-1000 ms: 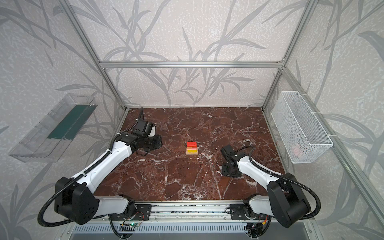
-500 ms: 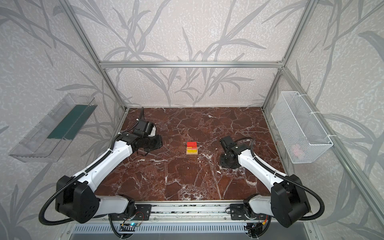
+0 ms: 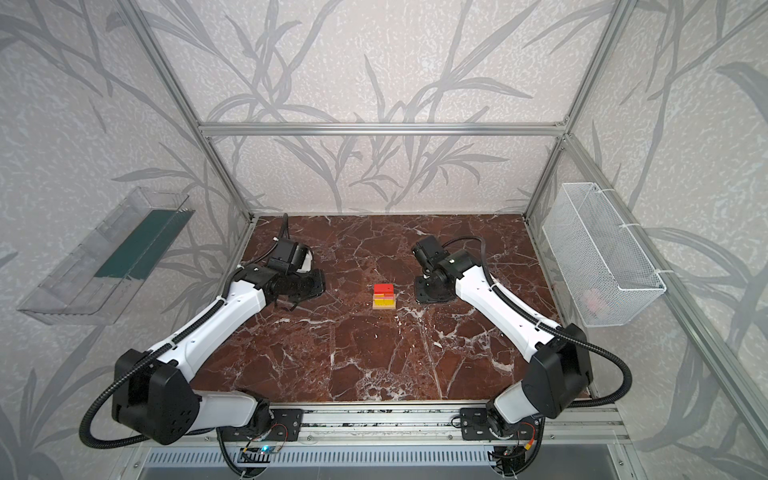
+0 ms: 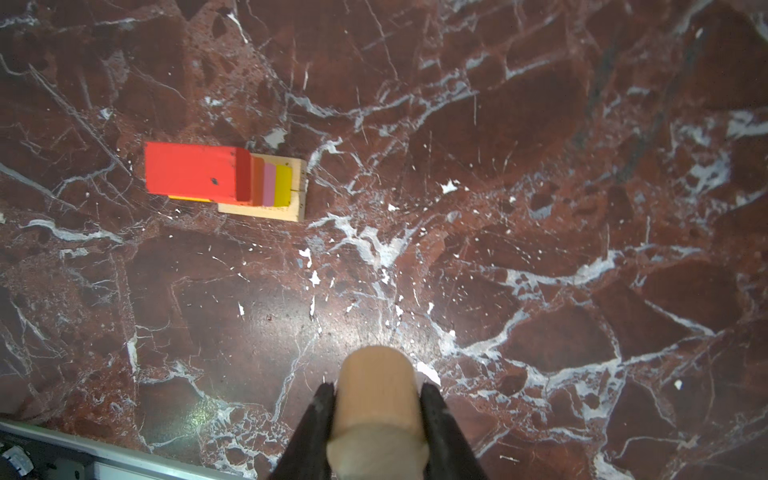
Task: Build the wood block tower
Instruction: 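Lift the wooden cylinder with the right gripper and carry it over the tower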
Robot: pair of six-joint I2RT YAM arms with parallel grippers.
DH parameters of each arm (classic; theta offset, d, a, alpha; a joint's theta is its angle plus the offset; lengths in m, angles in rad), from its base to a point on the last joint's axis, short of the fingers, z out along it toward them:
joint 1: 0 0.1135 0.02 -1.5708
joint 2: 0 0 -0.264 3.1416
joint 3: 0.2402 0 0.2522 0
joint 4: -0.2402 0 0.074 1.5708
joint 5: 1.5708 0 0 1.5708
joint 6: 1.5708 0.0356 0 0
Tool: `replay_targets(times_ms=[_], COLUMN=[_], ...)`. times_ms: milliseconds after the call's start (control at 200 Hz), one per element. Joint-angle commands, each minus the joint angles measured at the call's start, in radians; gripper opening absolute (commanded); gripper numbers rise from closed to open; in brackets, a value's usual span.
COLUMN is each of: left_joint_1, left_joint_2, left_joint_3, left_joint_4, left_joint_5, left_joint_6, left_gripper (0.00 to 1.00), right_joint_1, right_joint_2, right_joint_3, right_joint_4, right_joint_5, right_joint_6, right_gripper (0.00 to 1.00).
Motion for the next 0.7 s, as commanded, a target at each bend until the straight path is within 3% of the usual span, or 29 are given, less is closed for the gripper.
replay_targets(times_ms=[0,410,700], left_joint_1=[0.007,0.022,0.025], left_joint_2=[0.004,0.003,0.004], left_joint_3=[0.008,0.011,0.003], left_joint_4=[-0.008,0.013,0.033], left_joint_5=[-0.042,-0.009,0.040], left_joint_6=[0.025,0.021,0.008], left_gripper=[0.07,0.07,0.07], right_joint_1=[0.038,0.142,0.178], right_joint_2=[0.086,0.424,0.556], right_joint_3=[0.115,0.526,0.704], right_joint_4=[-0.059,-0.184,-0.286], right_joint_5=[0.028,0.048,0.075], right_joint_6=[-0.030,-0.087,-0.110], right_gripper=[0.06,0.04,0.03])
